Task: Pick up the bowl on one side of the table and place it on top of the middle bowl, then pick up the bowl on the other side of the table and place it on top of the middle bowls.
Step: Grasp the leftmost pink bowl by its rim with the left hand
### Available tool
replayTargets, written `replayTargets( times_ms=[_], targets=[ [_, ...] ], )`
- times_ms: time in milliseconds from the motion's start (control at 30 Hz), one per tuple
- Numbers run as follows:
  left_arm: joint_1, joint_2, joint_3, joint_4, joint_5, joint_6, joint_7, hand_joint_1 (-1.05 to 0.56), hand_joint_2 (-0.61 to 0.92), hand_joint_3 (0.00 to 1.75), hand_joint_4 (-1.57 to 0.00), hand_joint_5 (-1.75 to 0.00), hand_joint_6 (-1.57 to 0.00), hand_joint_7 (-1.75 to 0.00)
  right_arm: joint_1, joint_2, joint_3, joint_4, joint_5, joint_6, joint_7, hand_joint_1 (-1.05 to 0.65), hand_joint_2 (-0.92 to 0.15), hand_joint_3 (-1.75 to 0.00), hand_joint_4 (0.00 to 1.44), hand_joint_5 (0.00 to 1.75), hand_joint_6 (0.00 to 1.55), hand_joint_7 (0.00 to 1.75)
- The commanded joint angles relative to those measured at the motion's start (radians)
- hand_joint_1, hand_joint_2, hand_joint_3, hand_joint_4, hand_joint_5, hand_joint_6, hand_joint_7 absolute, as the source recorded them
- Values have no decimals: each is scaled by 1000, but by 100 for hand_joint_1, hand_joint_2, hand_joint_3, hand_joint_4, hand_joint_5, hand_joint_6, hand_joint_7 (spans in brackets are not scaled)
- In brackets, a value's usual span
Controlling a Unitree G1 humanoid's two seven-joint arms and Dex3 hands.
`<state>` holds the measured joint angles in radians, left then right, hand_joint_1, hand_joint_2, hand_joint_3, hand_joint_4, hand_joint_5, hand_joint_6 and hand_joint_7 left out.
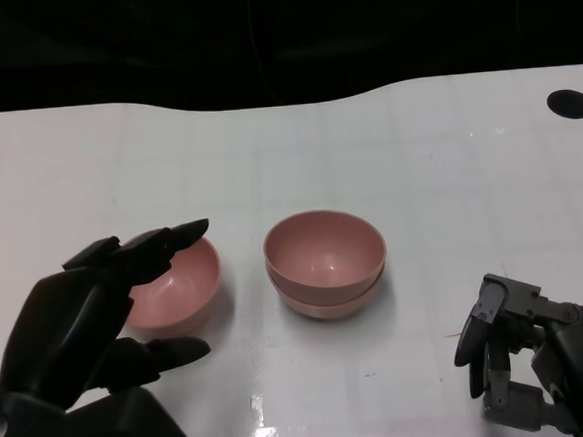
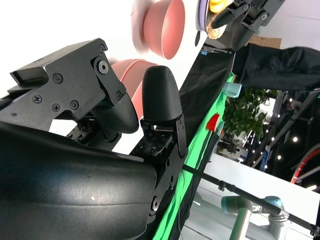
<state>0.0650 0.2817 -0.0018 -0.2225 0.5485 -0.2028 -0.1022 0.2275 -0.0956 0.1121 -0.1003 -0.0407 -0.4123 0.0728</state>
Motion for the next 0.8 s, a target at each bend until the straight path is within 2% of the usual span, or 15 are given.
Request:
replayTargets(
  times_ms=[33, 167, 333, 467, 800],
  targets=[
    [-39, 44, -22, -7, 95, 35, 20, -52, 89, 0, -26, -59, -41, -3, 4, 0, -14, -9, 4, 7, 3, -3, -29, -159, 93, 175, 81, 159],
    [-90, 79, -65, 33, 210, 67, 30, -52, 87, 0, -29, -58, -42, -2, 4, 0, -15, -7, 0, 6, 2, -3, -29, -159, 93, 175, 81, 158],
    [-143, 108, -126, 72, 298, 133, -16, -51, 86, 0, -35, -53, -46, -2, 9, 4, -14, -18, -2, 19, 0, -3, -29, -159, 93, 175, 82, 157],
    [-187, 126, -185, 123, 349, 178, -53, -52, 86, 0, -44, -34, -47, -1, 11, 5, -12, -22, -6, 19, -1, -2, -29, -160, 93, 175, 82, 156],
    [-315, 140, -315, 296, 402, 257, -148, -55, 89, 0, -53, -17, -47, -1, 14, 8, -8, -25, -11, 27, -1, -3, -28, -159, 93, 175, 82, 156]
  ],
)
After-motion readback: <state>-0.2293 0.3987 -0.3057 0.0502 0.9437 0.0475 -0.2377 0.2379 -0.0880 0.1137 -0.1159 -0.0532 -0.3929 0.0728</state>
